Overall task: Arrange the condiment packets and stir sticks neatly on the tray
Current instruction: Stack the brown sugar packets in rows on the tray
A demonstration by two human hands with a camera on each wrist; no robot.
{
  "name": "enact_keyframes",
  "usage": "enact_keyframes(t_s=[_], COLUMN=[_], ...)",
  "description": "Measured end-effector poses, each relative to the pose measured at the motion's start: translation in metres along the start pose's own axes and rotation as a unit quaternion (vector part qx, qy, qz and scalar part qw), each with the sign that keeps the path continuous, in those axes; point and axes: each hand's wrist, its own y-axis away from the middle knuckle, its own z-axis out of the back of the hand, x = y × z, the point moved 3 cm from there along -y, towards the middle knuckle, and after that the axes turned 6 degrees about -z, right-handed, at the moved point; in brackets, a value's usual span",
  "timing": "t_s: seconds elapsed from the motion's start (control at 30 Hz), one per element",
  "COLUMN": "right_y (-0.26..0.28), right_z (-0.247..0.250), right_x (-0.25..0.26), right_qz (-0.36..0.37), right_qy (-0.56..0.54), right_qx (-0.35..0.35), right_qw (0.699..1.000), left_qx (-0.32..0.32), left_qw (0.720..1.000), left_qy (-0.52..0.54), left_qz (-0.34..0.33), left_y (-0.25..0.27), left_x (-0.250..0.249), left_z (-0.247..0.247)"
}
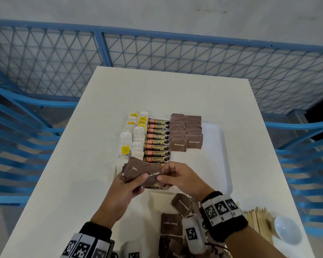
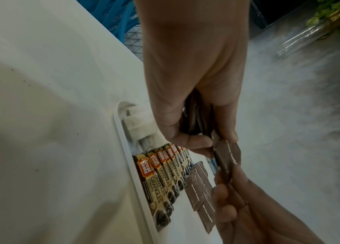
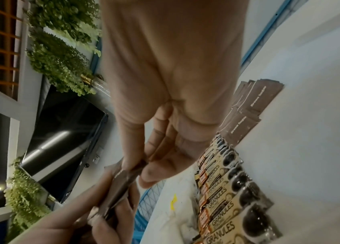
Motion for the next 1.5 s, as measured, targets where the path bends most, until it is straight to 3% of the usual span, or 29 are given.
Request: enact_keyframes(t_s=[0.23,0.47,0.7,0.97,1.27,1.4,1.5], right_y=[0.006,0.001,-0.023,-0.043,-0.046,-0.036,-0.026], right_z=[0.026,0.091,0.133,0.151,0.147,0.131,0.103], right_x=[0.002,-0.014,-0.032,-0.039,-0.035,-0.021,-0.004], right_qz=[-0.004,-0.030,-0.055,-0.097,-0.095,-0.058,0.000], right_qy=[-0.012,-0.041,-0.023,0.063,0.129,0.160,0.161], right_qx=[-0.061,-0.248,-0.370,-0.422,-0.460,-0.471,-0.445], right_qw=[0.998,0.967,0.927,0.899,0.873,0.865,0.881], left_qx=[-0.018,-0.006,-0.007,-0.015,-0.015,-0.017,-0.018], left_qw=[0.996,0.998,1.000,1.000,1.000,1.000,1.000], left_qy=[0.079,0.047,0.011,0.014,0.005,0.006,0.005], left_qz=[0.038,0.033,0.023,0.015,0.015,0.004,-0.001], left_y=[-0.002,-0.002,-0.001,-0.001,-0.002,-0.002,-0.002], left_x=[0.003,0.005,0.004,0.002,0.005,0.003,0.003], left_z=[-0.003,-0.001,-0.002,0.003,0.003,0.002,0.001])
